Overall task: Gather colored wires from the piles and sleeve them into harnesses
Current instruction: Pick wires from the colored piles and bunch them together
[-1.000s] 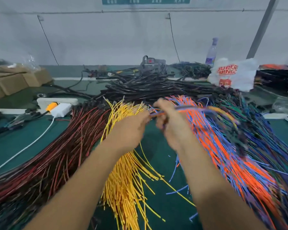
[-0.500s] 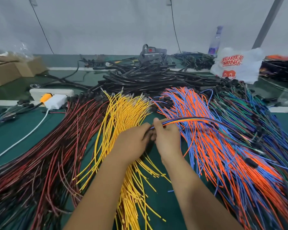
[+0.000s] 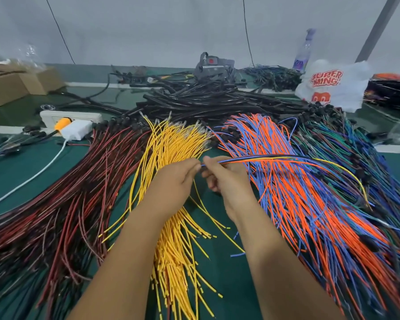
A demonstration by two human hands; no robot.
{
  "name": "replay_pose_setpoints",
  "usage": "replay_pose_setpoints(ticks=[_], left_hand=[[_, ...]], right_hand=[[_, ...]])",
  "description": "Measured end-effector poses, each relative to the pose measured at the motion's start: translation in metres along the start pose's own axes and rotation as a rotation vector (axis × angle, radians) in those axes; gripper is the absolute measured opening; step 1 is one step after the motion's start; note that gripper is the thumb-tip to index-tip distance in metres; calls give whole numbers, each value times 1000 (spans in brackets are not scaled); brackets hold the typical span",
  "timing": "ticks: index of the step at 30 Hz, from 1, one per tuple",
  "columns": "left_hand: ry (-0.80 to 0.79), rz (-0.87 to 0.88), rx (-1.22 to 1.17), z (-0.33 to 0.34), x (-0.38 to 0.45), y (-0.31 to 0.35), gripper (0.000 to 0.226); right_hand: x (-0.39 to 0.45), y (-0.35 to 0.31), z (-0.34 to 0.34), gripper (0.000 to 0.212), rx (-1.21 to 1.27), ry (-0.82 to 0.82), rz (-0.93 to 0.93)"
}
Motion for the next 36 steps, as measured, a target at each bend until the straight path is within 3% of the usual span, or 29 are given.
replay_pose_setpoints(ticks=[4,7,12,21,28,31,34,36], left_hand=[[3,-55,-95,-1,1,0,16],[147,-103,-238,-12,3,0,12],[193,-231,-682,-19,1,-6,15],[249,-213,-490,-26,-2,-7,24],[224,-121,-449,-23,-2,-3,19],[232,-159,-462,-24,-2,-2,18],[342,-243,-716,-26,1,-1,38],[333,-276,-977,-23,4,1,50]], right_hand=[[-3,-2,3,15,123,-29,-20],[-4,-2,5,14,207,-16,-17],[-5,-2,9,7,275,-1,-39],[-6,-2,6,8,287,17,-48],[-4,-2,4,7,294,34,-56],[-6,-4,6,10,301,25,-88],[-8,-10,10,14,289,-16,-152],[-10,-13,14,14,253,-64,-177]])
Point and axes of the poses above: each hand's wrist, its own x-axis towards the middle knuckle, its own z-axis out of the palm, y = z × x, the point moved 5 cm from there along x, towards the middle knuckle, and after that the axes turned 3 degrees about -x, right-handed, at the moved point
